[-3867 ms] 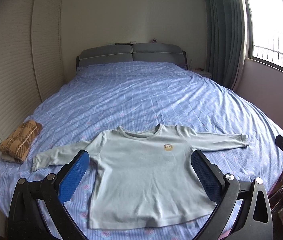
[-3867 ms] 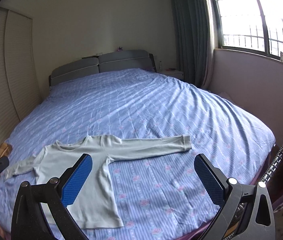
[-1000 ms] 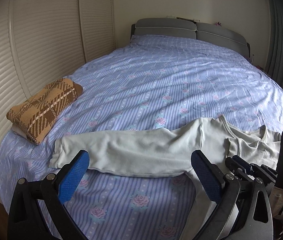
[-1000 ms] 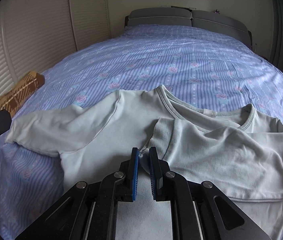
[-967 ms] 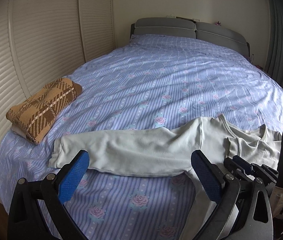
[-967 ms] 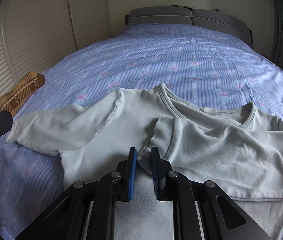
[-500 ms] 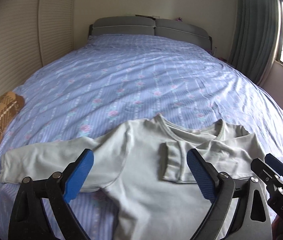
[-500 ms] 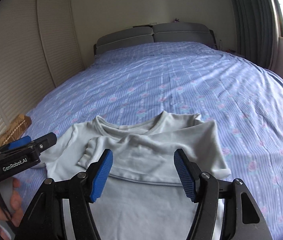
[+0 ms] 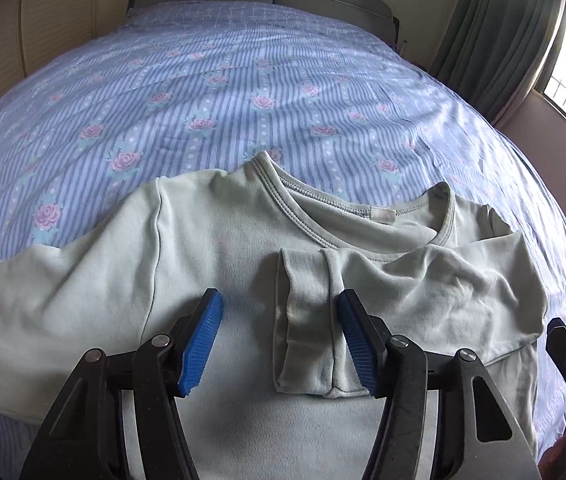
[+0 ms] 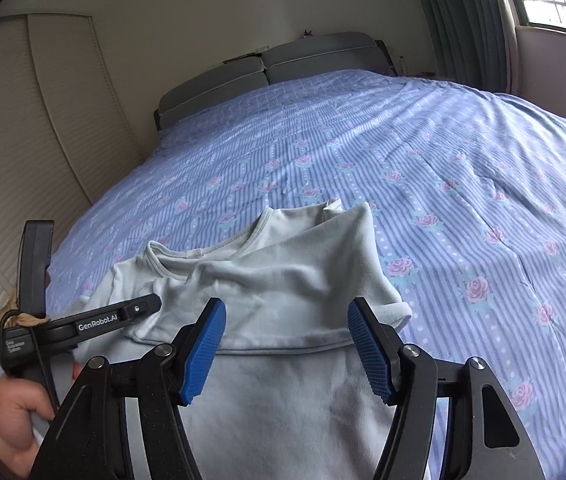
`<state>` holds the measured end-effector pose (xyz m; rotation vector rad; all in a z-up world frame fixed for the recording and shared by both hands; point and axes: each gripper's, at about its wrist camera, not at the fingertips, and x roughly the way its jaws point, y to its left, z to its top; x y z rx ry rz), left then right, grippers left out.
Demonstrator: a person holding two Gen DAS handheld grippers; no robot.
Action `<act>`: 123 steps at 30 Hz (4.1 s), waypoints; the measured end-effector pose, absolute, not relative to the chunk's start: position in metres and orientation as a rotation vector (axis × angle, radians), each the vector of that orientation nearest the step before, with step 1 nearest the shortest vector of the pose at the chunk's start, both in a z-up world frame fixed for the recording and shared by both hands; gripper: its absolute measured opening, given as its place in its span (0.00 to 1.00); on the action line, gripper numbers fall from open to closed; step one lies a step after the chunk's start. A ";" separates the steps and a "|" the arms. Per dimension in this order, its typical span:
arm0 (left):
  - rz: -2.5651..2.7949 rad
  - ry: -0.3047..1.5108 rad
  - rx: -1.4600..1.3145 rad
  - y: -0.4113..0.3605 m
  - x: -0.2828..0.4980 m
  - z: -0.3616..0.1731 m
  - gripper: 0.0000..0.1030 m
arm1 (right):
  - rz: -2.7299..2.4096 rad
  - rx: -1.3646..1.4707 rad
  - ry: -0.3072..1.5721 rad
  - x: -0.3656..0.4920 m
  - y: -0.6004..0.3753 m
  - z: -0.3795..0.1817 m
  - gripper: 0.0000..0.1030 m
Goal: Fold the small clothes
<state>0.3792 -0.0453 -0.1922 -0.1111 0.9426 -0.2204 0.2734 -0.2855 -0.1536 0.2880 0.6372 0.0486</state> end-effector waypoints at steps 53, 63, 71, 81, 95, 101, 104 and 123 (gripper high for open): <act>-0.114 0.923 -0.123 -0.026 0.361 -0.189 0.13 | -0.201 0.106 0.802 0.293 -0.333 -0.179 0.62; -0.093 0.891 -0.099 -0.033 0.353 -0.184 0.14 | -0.100 0.178 0.704 0.270 -0.349 -0.139 0.62; -0.070 0.894 -0.097 -0.032 0.350 -0.185 0.15 | 0.045 0.177 0.873 0.367 -0.339 -0.166 0.38; -0.070 0.891 -0.091 -0.032 0.350 -0.186 0.16 | 0.057 0.218 0.876 0.373 -0.343 -0.183 0.03; -0.071 0.879 -0.096 -0.031 0.347 -0.187 0.16 | 0.044 0.190 0.809 0.388 -0.330 -0.124 0.45; -0.071 0.873 -0.115 -0.029 0.345 -0.187 0.16 | 0.033 0.079 0.993 0.435 -0.304 -0.138 0.44; -0.071 0.867 -0.125 -0.028 0.344 -0.188 0.16 | 0.009 0.016 1.050 0.437 -0.295 -0.150 0.36; -0.058 0.855 -0.118 -0.029 0.342 -0.184 0.17 | -0.047 0.069 0.953 0.413 -0.338 -0.138 0.11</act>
